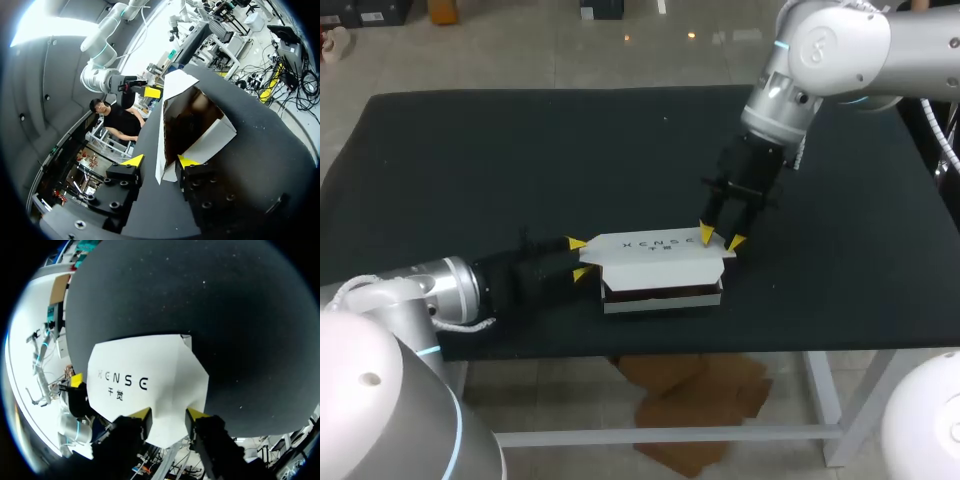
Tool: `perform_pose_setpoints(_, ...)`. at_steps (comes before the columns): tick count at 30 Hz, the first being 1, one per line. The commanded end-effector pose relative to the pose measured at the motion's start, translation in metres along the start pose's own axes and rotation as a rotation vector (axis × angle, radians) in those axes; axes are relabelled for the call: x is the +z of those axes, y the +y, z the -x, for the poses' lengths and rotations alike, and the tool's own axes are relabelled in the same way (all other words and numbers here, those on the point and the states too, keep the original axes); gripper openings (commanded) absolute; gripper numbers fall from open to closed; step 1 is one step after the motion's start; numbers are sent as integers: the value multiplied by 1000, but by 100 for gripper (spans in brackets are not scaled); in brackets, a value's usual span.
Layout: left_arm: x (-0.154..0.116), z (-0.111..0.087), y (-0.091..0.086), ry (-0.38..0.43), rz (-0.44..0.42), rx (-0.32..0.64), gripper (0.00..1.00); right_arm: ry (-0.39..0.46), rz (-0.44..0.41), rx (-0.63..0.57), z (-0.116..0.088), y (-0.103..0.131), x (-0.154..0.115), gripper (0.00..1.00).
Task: Assemble the packaging by folding the flat box into shape, placing the metal phone stand inside, and closing the box properly
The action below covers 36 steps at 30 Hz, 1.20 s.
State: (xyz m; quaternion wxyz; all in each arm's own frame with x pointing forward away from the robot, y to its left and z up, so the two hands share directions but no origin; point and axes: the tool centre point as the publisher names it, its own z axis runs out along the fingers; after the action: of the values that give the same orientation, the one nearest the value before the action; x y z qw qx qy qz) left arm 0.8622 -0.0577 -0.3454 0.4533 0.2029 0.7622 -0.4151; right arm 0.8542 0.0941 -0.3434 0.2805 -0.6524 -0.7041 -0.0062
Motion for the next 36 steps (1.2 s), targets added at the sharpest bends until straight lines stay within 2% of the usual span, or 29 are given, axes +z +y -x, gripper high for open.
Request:
perform_pose_setpoints(1,-34,8,-9,59,38,-25,47,-2,4,-3,1,-1,3,48)
perform_pose_setpoints(2,-38,10,-8,70,54,-34,53,-3,5,-3,1,-1,3,48)
perform_pose_setpoints(3,-42,14,-8,103,61,-59,64,-5,6,-3,1,-1,4,48)
perform_pose_setpoints(5,-48,21,-7,115,113,-89,89,-6,9,-3,2,-2,4,48)
perform_pose_setpoints(6,-51,25,-7,161,132,-118,92,-6,11,-3,2,-2,4,48)
perform_pose_setpoints(7,-52,27,-7,227,156,-145,100,-6,13,-3,2,-2,4,48)
perform_pose_setpoints(9,-55,32,-6,268,227,-146,100,-8,17,-2,2,-3,4,49)
perform_pose_setpoints(10,-55,36,-6,285,305,-124,100,-8,19,-3,2,-3,4,49)
perform_pose_setpoints(11,-55,39,-1,289,469,-35,100,-10,21,-3,1,-4,4,49)
perform_pose_setpoints(24,-55,39,-1,289,469,-35,100,-21,35,1,1,-6,6,49)
perform_pose_setpoints(25,-53,42,1,314,441,-73,100,-21,35,2,1,-6,6,49)
perform_pose_setpoints(28,-46,52,6,320,394,-205,100,-20,36,4,1,-6,6,49)
perform_pose_setpoints(29,-43,54,6,323,397,-235,100,-20,37,4,1,-6,6,49)
perform_pose_setpoints(32,-33,69,6,414,452,-424,100,-21,37,6,1,-7,7,49)
perform_pose_setpoints(35,-23,91,20,531,529,-753,100,-21,37,9,1,-7,8,49)
perform_pose_setpoints(36,-20,97,27,523,585,-853,100,-21,37,10,1,-6,8,49)
